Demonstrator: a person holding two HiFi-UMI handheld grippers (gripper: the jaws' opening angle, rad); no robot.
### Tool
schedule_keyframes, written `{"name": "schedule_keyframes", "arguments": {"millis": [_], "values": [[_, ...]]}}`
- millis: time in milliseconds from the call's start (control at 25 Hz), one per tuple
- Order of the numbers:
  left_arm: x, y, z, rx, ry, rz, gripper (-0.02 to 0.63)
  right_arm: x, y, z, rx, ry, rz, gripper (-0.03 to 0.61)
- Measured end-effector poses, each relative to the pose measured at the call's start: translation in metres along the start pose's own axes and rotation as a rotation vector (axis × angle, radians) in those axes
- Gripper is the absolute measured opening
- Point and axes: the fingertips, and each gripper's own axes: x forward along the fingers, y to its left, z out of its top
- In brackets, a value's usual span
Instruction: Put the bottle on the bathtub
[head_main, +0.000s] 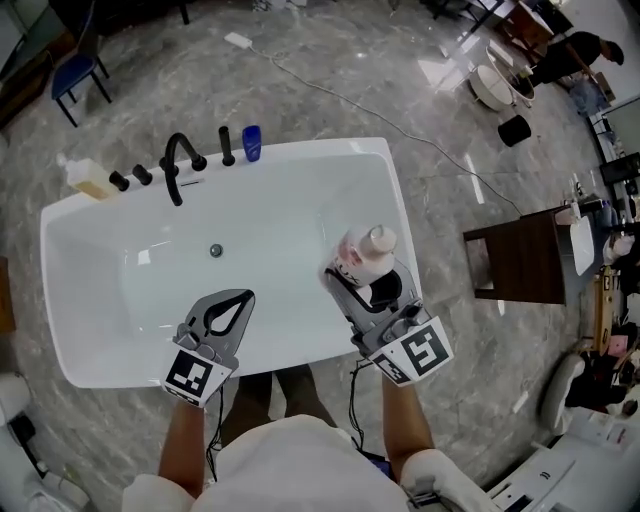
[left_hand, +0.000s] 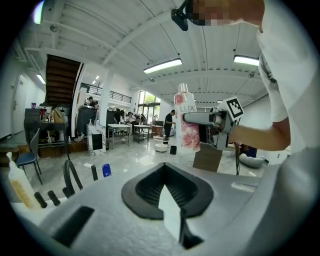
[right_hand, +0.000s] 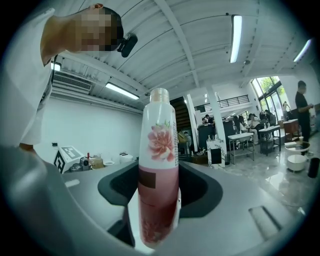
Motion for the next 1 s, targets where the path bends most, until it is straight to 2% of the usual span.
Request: {"name": "schedule_keyframes", "arguments": {"millis": [280, 680, 1000], "values": [[0.024, 0.045, -0.038, -0.034, -0.004, 0.035, -0.003, 0.039, -0.019, -0.044, 0.017, 0.018, 0.004, 0.242], [0.065, 0.086, -0.116, -0.136, 0.014, 0.098, -0.003, 0.085, -0.080, -0.122, 0.004, 0.063, -0.026, 0.242], [0.105, 0.100, -0.155, -0.128, 0.027, 0.097, -0.003, 0.109, -0.111, -0.177, -0.012, 0.083, -0.019, 0.242]]}}
